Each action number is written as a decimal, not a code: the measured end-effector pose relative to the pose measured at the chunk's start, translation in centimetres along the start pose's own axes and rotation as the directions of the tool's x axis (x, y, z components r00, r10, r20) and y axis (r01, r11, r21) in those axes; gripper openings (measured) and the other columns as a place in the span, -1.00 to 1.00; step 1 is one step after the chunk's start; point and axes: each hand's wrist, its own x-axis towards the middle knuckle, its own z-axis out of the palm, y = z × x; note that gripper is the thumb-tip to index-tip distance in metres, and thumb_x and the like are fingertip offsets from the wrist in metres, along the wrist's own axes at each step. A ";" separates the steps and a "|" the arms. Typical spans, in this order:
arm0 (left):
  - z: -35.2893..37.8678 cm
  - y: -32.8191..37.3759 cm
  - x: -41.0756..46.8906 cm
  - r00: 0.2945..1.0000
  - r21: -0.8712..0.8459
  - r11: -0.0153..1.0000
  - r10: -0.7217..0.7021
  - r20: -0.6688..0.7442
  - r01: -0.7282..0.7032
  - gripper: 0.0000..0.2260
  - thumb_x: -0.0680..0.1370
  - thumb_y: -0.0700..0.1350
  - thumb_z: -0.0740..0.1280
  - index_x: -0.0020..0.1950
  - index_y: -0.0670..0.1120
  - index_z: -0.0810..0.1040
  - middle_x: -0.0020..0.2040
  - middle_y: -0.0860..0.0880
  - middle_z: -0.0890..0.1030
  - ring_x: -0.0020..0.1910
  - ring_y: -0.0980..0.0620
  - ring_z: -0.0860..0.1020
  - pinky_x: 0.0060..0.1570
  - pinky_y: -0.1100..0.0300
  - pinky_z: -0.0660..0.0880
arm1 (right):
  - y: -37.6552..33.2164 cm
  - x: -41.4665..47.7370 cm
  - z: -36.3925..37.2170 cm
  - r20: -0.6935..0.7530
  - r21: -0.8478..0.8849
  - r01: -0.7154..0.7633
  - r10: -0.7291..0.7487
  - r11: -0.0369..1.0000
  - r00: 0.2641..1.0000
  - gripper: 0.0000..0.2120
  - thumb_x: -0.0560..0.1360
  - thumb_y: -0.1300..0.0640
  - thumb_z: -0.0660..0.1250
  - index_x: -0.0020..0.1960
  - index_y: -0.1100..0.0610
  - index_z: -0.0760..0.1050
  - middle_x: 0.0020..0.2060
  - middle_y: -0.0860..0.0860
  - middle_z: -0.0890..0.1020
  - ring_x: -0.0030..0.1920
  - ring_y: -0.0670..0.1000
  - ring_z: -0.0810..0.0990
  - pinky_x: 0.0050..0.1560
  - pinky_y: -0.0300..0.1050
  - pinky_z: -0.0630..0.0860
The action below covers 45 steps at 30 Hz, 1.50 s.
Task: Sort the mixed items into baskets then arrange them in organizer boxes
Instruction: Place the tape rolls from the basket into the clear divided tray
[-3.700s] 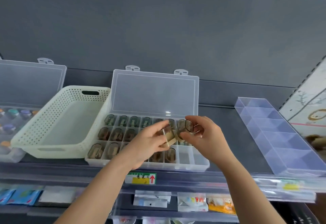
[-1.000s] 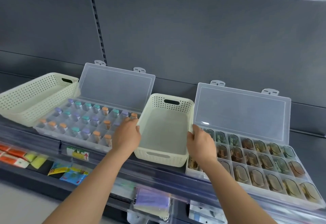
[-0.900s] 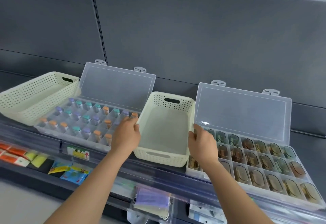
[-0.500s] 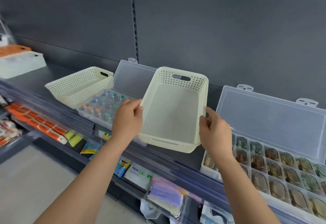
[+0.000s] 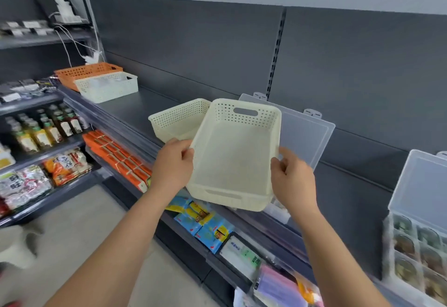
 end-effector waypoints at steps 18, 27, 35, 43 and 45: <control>-8.4 -14.4 18.4 0.995 0.068 0.998 0.006 0.099 -0.013 -0.78 0.57 -0.25 0.15 -0.17 -0.29 0.52 -0.20 -0.11 0.40 -0.18 -0.15 0.45 -0.23 0.08 0.35 | -14.1 9.5 16.7 -0.029 0.030 -0.067 0.068 0.997 0.997 -0.75 0.54 0.25 0.14 0.13 0.29 0.50 -0.53 0.06 0.33 -0.42 0.07 0.32 -0.31 -0.09 0.37; -4.8 -16.9 28.6 0.947 -0.001 1.000 0.016 0.320 -0.016 -0.78 0.52 -0.28 0.12 -0.20 -0.01 0.43 -0.26 -0.09 0.37 -0.28 0.01 0.28 -0.24 0.16 0.19 | -12.9 16.0 21.2 -0.072 0.131 -0.192 0.203 0.973 0.977 -0.83 0.48 0.26 0.17 -0.23 0.30 0.46 -0.51 0.06 0.25 -0.42 0.04 0.19 -0.37 -0.15 0.24; -2.0 -19.0 32.8 0.887 -0.005 1.000 0.028 0.461 -0.029 -0.77 0.50 -0.31 0.11 -0.23 -0.04 0.44 -0.29 -0.09 0.34 -0.29 -0.02 0.23 -0.24 0.11 0.15 | -12.3 18.6 24.0 -0.097 0.050 -0.293 0.297 0.955 0.950 -0.58 0.47 0.27 0.17 -0.39 -0.09 0.08 -0.72 -0.09 0.23 -0.64 -0.08 0.20 -0.50 -0.26 0.13; -0.6 -22.3 35.9 0.836 -0.057 0.995 0.102 0.539 -0.085 -0.79 0.50 -0.29 0.10 -0.24 -0.04 0.40 -0.29 -0.09 0.34 -0.30 0.00 0.25 -0.25 0.12 0.17 | -13.8 18.5 27.6 -0.173 0.037 -0.454 0.453 0.890 0.874 -0.83 0.46 0.28 0.17 -0.19 0.15 0.52 -0.53 -0.03 0.39 -0.41 0.07 0.33 -0.33 -0.17 0.31; -0.5 -22.7 36.3 0.837 -0.079 0.992 0.127 0.533 -0.100 -0.81 0.47 -0.31 0.09 -0.30 -0.12 0.35 -0.30 -0.10 0.29 -0.28 0.00 0.26 -0.23 0.13 0.15 | -14.1 18.2 28.4 -0.192 0.015 -0.497 0.491 0.867 0.850 -0.74 0.46 0.29 0.15 0.06 0.39 0.49 -0.40 0.14 0.39 -0.35 0.07 0.33 -0.26 -0.12 0.30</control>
